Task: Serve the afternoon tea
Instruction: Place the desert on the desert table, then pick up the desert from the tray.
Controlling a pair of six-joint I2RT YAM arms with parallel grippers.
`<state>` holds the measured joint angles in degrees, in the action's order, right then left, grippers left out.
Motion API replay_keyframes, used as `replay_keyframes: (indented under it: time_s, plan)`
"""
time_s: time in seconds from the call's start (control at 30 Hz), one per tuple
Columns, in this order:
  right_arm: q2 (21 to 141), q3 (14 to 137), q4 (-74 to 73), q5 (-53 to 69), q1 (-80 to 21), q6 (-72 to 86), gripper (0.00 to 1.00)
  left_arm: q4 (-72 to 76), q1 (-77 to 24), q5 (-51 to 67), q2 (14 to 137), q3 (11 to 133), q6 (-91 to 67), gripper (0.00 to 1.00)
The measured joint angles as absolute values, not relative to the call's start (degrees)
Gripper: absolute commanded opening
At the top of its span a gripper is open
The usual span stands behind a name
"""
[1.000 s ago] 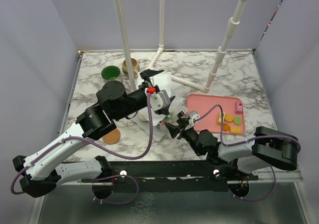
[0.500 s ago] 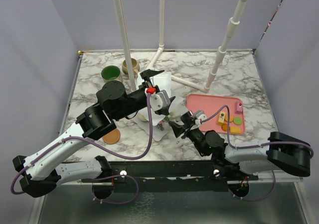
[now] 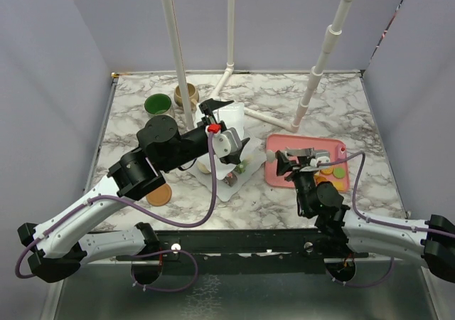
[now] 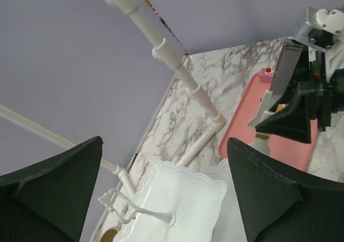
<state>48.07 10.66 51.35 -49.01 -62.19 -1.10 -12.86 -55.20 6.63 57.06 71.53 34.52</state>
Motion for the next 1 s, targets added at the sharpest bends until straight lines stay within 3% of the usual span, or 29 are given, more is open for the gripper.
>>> replay_keyframes:
  time_s: [0.27, 1.0]
  plan:
    - [51.4, 16.4, 40.4, -49.4, -46.7, 2.5, 0.61, -12.9, -55.2, 6.6, 56.0, 71.3, 33.6, 0.99]
    - [45.1, 19.6, 11.8, -61.9, -43.8, 16.6, 0.61, -12.9, -55.2, 6.2, 55.4, 70.5, 32.4, 0.99]
